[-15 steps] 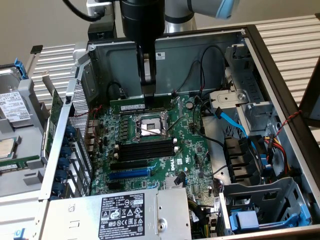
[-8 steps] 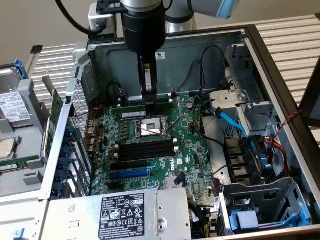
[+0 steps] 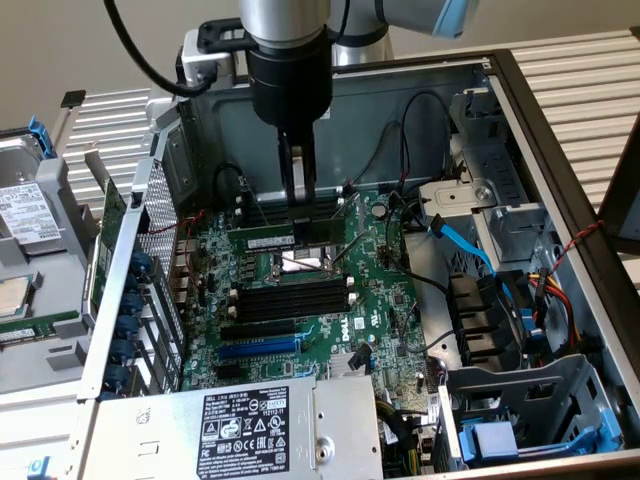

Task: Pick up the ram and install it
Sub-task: 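Insert the ram into the slot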

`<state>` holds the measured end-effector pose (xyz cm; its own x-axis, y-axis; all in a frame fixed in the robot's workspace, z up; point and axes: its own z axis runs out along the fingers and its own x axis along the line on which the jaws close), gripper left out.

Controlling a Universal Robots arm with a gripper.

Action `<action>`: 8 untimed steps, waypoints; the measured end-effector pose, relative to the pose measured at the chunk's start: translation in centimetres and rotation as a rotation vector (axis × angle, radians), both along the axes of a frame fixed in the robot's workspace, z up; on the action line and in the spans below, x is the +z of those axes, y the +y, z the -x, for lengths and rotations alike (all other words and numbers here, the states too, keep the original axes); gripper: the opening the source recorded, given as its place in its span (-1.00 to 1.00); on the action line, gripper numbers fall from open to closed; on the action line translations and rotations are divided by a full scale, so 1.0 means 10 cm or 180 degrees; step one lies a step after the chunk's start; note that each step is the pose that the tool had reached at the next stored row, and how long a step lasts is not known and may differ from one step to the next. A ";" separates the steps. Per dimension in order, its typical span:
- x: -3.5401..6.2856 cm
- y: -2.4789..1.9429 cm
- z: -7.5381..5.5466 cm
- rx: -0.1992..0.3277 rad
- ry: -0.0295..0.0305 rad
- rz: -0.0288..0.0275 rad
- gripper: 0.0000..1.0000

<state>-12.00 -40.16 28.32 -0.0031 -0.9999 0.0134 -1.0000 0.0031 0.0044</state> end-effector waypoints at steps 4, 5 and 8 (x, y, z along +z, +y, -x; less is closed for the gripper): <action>-0.055 -0.024 0.00 -0.0033 -0.0015 0.0004 -0.73; -0.068 -0.024 0.00 -0.0043 -0.0018 0.0005 -0.73; -0.096 -0.024 0.00 -0.0054 -0.0035 0.0012 -0.73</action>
